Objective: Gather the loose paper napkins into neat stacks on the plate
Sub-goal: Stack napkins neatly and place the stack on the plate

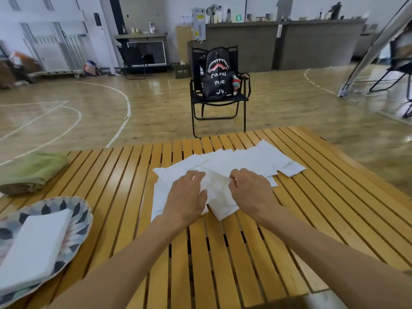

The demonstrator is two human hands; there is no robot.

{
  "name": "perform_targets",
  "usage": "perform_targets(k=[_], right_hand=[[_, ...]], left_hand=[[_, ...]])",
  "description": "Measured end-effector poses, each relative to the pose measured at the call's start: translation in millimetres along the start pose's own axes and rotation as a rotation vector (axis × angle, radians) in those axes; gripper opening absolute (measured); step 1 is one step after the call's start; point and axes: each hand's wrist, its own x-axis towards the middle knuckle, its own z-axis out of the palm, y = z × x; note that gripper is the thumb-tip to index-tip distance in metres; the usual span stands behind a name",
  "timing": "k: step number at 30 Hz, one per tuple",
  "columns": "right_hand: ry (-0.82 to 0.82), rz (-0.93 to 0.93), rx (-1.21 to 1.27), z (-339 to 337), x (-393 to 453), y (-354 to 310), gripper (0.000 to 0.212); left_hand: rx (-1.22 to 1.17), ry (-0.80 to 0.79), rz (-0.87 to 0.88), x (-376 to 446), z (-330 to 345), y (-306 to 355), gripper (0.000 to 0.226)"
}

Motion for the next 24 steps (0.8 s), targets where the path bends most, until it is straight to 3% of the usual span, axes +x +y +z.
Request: perform_targets(k=[4, 10, 16, 19, 24], right_hand=[[0.043, -0.074, 0.152, -27, -22, -10, 0.025], [-0.102, -0.23, 0.388, -60, -55, -33, 0.02], [-0.276, -0.136, 0.66, -52, -71, -45, 0.016], [-0.355, 0.013, 0.794, -40, -72, -47, 0.01], [-0.395, 0.137, 0.721, -17, -77, -49, 0.015]], left_hand=[[-0.11, 0.159, 0.037, -28, -30, -1, 0.061], [-0.285, 0.196, -0.024, -76, -67, -14, 0.065], [-0.507, 0.014, -0.142, -117, -82, -36, 0.003], [-0.641, -0.065, -0.227, -134, -77, -40, 0.004], [-0.522, -0.166, -0.379, -147, -57, -50, 0.011]])
